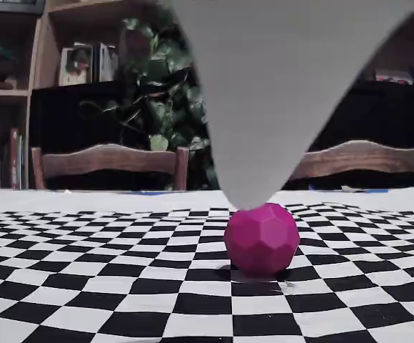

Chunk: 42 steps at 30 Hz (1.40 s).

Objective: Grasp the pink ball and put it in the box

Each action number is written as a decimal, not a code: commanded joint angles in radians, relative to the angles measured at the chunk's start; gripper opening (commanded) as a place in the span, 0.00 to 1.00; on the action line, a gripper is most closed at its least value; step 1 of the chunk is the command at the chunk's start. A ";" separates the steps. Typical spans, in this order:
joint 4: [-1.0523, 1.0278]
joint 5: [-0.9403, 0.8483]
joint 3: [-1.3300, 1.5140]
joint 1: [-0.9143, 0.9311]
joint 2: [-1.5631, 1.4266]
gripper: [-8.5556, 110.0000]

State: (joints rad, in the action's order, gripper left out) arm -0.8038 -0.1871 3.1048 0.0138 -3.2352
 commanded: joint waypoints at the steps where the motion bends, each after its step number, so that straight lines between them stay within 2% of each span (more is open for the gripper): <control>1: 0.041 -0.005 0.005 -0.006 0.005 0.08; 2: 0.058 -0.005 0.002 -0.006 0.011 0.08; 5: 0.158 -0.018 -0.003 -0.002 0.018 0.16; 9: 0.284 -0.109 -0.002 -0.005 0.018 0.21; 13: 0.357 -0.265 0.003 -0.006 0.021 0.30; 24: 0.417 -0.966 0.006 0.008 0.052 0.30; 25: 0.448 -1.075 0.006 0.006 0.058 0.30; 33: 0.512 -1.367 0.006 0.014 0.060 0.30; 42: 0.583 -1.454 0.006 0.014 0.060 0.30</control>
State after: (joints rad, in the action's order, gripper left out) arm -0.2485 -1.6291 3.1048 0.0199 -3.1784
